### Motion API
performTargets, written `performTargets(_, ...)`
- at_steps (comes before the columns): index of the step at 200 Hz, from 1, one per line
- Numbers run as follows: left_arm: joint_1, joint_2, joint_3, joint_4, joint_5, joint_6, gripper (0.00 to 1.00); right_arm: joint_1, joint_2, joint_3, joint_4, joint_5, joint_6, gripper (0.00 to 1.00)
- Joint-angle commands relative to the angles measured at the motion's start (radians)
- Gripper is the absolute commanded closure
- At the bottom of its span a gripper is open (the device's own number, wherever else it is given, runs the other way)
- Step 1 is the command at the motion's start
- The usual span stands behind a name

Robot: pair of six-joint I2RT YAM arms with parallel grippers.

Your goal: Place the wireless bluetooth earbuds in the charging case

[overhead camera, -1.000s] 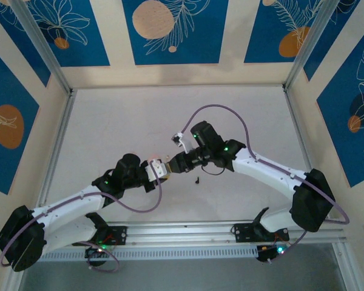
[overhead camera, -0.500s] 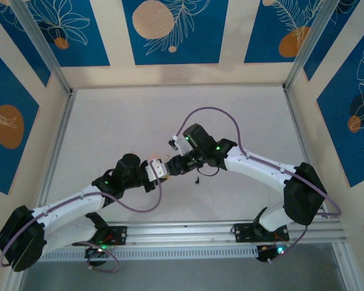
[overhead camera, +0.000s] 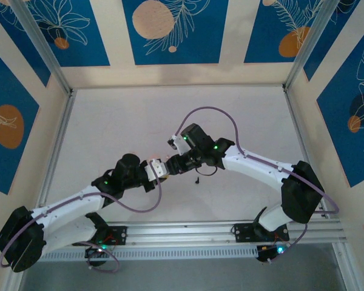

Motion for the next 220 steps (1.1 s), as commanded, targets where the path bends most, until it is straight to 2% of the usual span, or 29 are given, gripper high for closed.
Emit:
performTargets(1,-0.012,-0.027,0.003,0.014,0.004,-0.008,0.85,-0.01,-0.018,0.004,-0.021,0.022,0.017,0.71)
performTargets(33,-0.012,-0.037,-0.004,0.025,0.004,-0.016,0.85,-0.027,-0.035,-0.02,-0.004,-0.013,0.016,0.72)
performTargets(66,-0.012,-0.039,-0.009,0.036,0.006,-0.018,0.85,-0.029,-0.057,-0.037,0.049,-0.075,0.009,0.62)
performTargets(110,-0.012,-0.046,-0.015,0.041,0.004,-0.022,0.85,-0.048,-0.13,-0.071,0.088,-0.096,-0.014,0.61)
performTargets(152,-0.011,-0.054,-0.036,0.086,0.017,-0.039,0.86,-0.096,-0.2,-0.125,0.13,-0.143,-0.001,0.69)
performTargets(220,-0.011,-0.052,-0.032,0.093,0.03,-0.049,0.85,-0.088,-0.105,-0.098,0.113,-0.214,-0.009,0.82)
